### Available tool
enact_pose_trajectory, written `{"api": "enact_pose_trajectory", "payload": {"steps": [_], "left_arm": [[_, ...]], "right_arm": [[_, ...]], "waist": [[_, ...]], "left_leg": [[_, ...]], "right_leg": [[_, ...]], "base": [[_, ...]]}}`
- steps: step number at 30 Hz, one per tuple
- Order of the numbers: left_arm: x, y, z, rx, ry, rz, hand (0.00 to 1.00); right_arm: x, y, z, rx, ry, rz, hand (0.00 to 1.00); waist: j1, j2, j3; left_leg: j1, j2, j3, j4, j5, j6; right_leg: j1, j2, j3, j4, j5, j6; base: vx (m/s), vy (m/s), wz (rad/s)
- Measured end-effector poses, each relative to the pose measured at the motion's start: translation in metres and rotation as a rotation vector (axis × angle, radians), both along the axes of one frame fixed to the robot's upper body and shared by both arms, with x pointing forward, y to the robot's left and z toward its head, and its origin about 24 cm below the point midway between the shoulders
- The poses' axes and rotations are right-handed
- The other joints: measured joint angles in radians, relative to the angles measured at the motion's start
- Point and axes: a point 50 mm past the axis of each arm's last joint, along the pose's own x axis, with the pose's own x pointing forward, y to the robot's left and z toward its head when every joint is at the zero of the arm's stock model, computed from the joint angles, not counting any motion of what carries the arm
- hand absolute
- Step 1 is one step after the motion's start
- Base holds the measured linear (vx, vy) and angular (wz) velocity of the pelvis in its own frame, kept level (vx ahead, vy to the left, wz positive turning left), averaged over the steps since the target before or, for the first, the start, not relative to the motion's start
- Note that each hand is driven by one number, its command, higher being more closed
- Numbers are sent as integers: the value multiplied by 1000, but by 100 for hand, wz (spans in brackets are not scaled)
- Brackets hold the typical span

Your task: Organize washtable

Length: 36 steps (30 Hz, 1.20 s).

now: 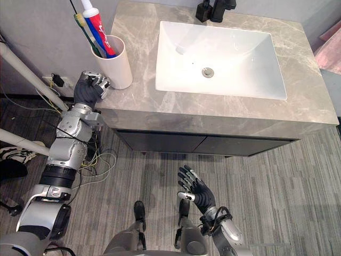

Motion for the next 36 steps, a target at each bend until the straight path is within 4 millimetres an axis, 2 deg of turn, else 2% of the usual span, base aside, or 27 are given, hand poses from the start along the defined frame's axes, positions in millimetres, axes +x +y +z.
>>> {"api": "enact_pose_trajectory", "payload": {"steps": [5,11,24,28,36], "left_arm": [[4,-11,20,36,-50,-34,100],[10,-26,25,77,-51,-75,100],[16,-38,41,102,-80,-99,100],[17,-37,40,95,-71,-87,100],[24,-46,56,52,-94,-59,100]], "right_arm": [[-1,3,0,5,2,12,0],[-1,7,0,10,2,27,0],[4,8,8,13,-39,33,0],[6,9,13,16,-65,33,0],[7,9,13,10,-65,40,0]], "waist": [[0,-10,7],[-2,-11,9],[-10,-12,61],[-24,-12,64],[-28,-13,81]], "left_leg": [[0,0,1,0,0,0],[-13,-1,7,1,0,1],[-25,-1,23,1,0,1],[-33,-1,26,1,0,1],[-39,-1,30,1,0,1]], "right_leg": [[0,0,1,0,0,0],[-17,0,7,1,2,0],[-37,0,19,0,5,-1],[-47,0,23,1,6,-1],[-54,0,28,1,7,-1]], "base": [[0,0,0],[0,0,-2],[14,5,-2],[40,13,-2],[26,11,-1]]}}
